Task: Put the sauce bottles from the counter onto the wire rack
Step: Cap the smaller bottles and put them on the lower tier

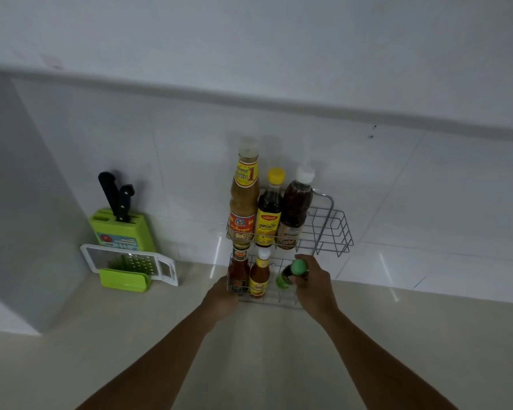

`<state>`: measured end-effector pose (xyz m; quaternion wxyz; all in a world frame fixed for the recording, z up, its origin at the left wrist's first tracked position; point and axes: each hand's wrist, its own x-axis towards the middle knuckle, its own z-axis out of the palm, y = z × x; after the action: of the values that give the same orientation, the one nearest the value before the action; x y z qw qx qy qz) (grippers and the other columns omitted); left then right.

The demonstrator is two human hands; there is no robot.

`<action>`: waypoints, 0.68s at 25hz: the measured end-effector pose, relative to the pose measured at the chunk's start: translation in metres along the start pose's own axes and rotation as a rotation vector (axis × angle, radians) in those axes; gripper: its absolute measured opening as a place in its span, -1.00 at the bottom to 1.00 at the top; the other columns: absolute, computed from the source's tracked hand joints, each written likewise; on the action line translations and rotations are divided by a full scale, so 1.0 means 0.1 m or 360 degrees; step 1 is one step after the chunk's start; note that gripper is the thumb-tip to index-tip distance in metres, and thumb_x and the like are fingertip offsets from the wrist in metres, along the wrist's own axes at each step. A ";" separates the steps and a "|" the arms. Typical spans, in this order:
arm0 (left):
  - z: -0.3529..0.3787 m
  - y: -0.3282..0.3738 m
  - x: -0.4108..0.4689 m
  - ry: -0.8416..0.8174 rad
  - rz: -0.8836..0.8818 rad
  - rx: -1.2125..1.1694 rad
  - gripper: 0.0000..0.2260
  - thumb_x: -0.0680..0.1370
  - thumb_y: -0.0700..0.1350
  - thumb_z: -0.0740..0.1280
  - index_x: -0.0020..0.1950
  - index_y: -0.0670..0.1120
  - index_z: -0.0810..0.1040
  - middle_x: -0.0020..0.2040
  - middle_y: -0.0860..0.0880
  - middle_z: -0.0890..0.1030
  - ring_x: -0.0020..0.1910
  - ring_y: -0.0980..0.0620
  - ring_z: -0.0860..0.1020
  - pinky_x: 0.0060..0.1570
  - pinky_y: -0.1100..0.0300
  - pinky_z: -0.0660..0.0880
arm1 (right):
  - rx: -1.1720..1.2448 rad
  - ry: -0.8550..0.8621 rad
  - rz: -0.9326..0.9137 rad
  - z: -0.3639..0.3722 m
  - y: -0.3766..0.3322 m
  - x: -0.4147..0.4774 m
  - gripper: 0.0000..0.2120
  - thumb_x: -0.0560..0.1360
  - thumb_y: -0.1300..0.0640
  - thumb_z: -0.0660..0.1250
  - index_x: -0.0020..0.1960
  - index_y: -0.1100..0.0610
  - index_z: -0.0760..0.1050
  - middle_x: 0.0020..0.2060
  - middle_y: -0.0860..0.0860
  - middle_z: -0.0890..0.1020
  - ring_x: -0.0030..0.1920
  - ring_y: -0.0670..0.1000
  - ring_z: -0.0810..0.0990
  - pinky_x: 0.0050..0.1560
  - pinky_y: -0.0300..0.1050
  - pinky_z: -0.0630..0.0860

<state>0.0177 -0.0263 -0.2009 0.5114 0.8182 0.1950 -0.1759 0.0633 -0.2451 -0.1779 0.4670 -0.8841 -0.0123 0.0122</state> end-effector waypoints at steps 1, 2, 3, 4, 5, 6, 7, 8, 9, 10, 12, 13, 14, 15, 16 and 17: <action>0.03 -0.05 0.06 0.0006 0.0002 -0.0012 -0.39 0.36 -0.09 0.23 0.44 0.06 0.40 0.39 -0.03 0.51 0.29 -0.07 0.50 0.32 0.00 0.45 | -0.0065 -0.0054 -0.0005 0.04 0.04 0.07 -0.59 0.50 0.36 0.38 0.28 0.06 0.47 -0.08 0.00 0.60 -0.05 0.07 0.62 -0.10 -0.02 0.61; 0.04 -0.10 0.11 0.0024 -0.0004 -0.0040 -0.39 0.33 -0.09 0.23 0.41 0.09 0.43 0.34 -0.02 0.55 0.24 -0.05 0.53 0.28 -0.01 0.48 | -0.0118 -0.0102 -0.0016 0.07 0.06 0.14 -0.55 0.50 0.36 0.38 0.32 0.05 0.45 -0.06 0.01 0.61 -0.04 0.08 0.63 -0.08 0.00 0.62; 0.04 -0.13 0.14 0.0042 -0.0008 -0.0063 -0.42 0.34 -0.10 0.22 0.38 0.11 0.46 0.29 0.00 0.58 0.21 -0.04 0.55 0.24 0.01 0.50 | -0.0151 -0.0149 -0.0027 0.10 0.08 0.19 -0.52 0.50 0.35 0.38 0.36 0.05 0.42 -0.02 0.04 0.61 -0.01 0.08 0.63 -0.07 -0.02 0.60; 0.03 -0.13 0.14 0.0055 -0.0012 -0.0087 -0.45 0.35 -0.11 0.22 0.35 0.11 0.49 0.26 0.01 0.60 0.19 -0.04 0.56 0.21 0.04 0.51 | -0.0176 -0.0198 -0.0032 0.14 0.09 0.23 -0.49 0.51 0.34 0.39 0.39 0.04 0.40 0.01 0.07 0.62 0.01 0.08 0.64 -0.07 -0.06 0.57; 0.00 -0.09 0.10 0.0070 -0.0010 -0.0104 -0.49 0.37 -0.12 0.22 0.31 0.12 0.52 0.24 0.02 0.61 0.18 -0.02 0.56 0.19 0.06 0.51 | -0.0195 -0.0245 -0.0033 0.18 0.10 0.27 -0.47 0.51 0.32 0.40 0.41 0.03 0.37 0.05 0.09 0.63 0.02 0.06 0.63 -0.07 -0.11 0.53; -0.01 -0.10 0.10 0.0075 -0.0017 -0.0129 -0.53 0.38 -0.12 0.22 0.27 0.12 0.54 0.24 0.02 0.62 0.16 -0.01 0.57 0.19 0.07 0.52 | -0.0213 -0.0284 -0.0035 0.22 0.11 0.30 -0.45 0.51 0.32 0.40 0.43 0.02 0.36 0.08 0.10 0.63 0.02 0.04 0.62 -0.06 -0.14 0.49; -0.02 -0.10 0.09 0.0074 -0.0025 -0.0148 -0.55 0.38 -0.12 0.23 0.25 0.11 0.55 0.25 0.02 0.62 0.16 -0.01 0.57 0.19 0.07 0.52 | -0.0229 -0.0311 -0.0037 0.25 0.12 0.31 -0.43 0.51 0.31 0.41 0.44 0.02 0.34 0.11 0.11 0.63 0.01 0.03 0.62 -0.04 -0.16 0.48; -0.04 -0.09 0.07 0.0075 -0.0024 -0.0176 -0.55 0.37 -0.11 0.24 0.25 0.10 0.55 0.27 0.01 0.61 0.17 -0.01 0.57 0.21 0.07 0.51 | -0.0242 -0.0330 -0.0041 0.28 0.14 0.33 -0.42 0.51 0.32 0.40 0.45 0.02 0.33 0.14 0.11 0.63 0.02 0.02 0.61 -0.02 -0.15 0.49; -0.05 -0.09 0.07 0.0085 -0.0026 -0.0190 -0.52 0.36 -0.09 0.23 0.28 0.09 0.55 0.29 0.01 0.60 0.19 -0.02 0.56 0.22 0.07 0.51 | -0.0246 -0.0351 -0.0040 0.31 0.16 0.33 -0.41 0.51 0.32 0.40 0.46 0.02 0.33 0.17 0.12 0.62 0.03 0.03 0.61 0.01 -0.12 0.51; -0.06 -0.07 0.05 0.0091 -0.0027 -0.0200 -0.49 0.35 -0.08 0.23 0.31 0.07 0.53 0.30 0.00 0.59 0.21 -0.03 0.55 0.23 0.07 0.50 | -0.0245 -0.0369 -0.0035 0.33 0.18 0.34 -0.41 0.51 0.33 0.40 0.46 0.02 0.32 0.20 0.13 0.62 0.06 0.03 0.61 0.05 -0.09 0.52; -0.06 -0.06 0.04 0.0079 -0.0015 -0.0230 -0.49 0.39 -0.11 0.24 0.36 0.02 0.50 0.35 -0.03 0.56 0.27 -0.06 0.53 0.25 0.07 0.48 | -0.0247 -0.0392 -0.0013 0.36 0.23 0.35 -0.41 0.52 0.32 0.40 0.47 0.03 0.30 0.25 0.15 0.61 0.10 0.03 0.59 0.10 -0.06 0.53; -0.06 -0.06 0.04 0.0076 -0.0023 -0.0243 -0.51 0.43 -0.14 0.25 0.38 0.00 0.49 0.36 -0.03 0.54 0.29 -0.06 0.51 0.25 0.08 0.47 | -0.0248 -0.0401 -0.0004 0.37 0.25 0.36 -0.40 0.53 0.32 0.39 0.49 0.03 0.28 0.27 0.16 0.60 0.14 0.05 0.58 0.13 -0.04 0.53; -0.06 -0.06 0.05 0.0078 -0.0023 -0.0248 -0.52 0.45 -0.16 0.25 0.38 -0.01 0.49 0.36 -0.03 0.55 0.28 -0.06 0.51 0.25 0.08 0.47 | -0.0247 -0.0411 0.0003 0.37 0.27 0.37 -0.38 0.54 0.31 0.39 0.51 0.02 0.24 0.31 0.16 0.58 0.19 0.08 0.58 0.17 -0.01 0.53; -0.07 -0.05 0.05 0.0073 -0.0026 -0.0237 -0.53 0.44 -0.15 0.25 0.37 -0.01 0.50 0.35 -0.03 0.55 0.26 -0.05 0.52 0.24 0.09 0.47 | -0.0246 -0.0425 0.0014 0.36 0.29 0.38 -0.35 0.54 0.31 0.39 0.53 0.02 0.21 0.34 0.17 0.55 0.26 0.10 0.56 0.20 0.00 0.52; -0.07 -0.04 0.04 0.0063 -0.0015 -0.0226 -0.52 0.42 -0.12 0.25 0.35 0.00 0.51 0.34 -0.03 0.57 0.24 -0.04 0.53 0.23 0.11 0.47 | -0.0243 -0.0445 0.0032 0.35 0.30 0.38 -0.33 0.54 0.31 0.38 0.55 0.03 0.18 0.38 0.16 0.52 0.31 0.12 0.54 0.20 -0.02 0.52; -0.08 -0.04 0.02 0.0051 -0.0005 -0.0220 -0.50 0.39 -0.09 0.25 0.35 0.01 0.51 0.34 -0.02 0.57 0.24 -0.02 0.53 0.22 0.12 0.46 | -0.0229 -0.0466 0.0054 0.34 0.32 0.38 -0.31 0.55 0.32 0.38 0.56 0.04 0.16 0.40 0.15 0.50 0.34 0.13 0.53 0.17 -0.04 0.52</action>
<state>0.0181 -0.0172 -0.2017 0.5630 0.7835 0.2163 -0.1497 0.1003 -0.2343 -0.2241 0.3955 -0.9041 -0.0660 0.1478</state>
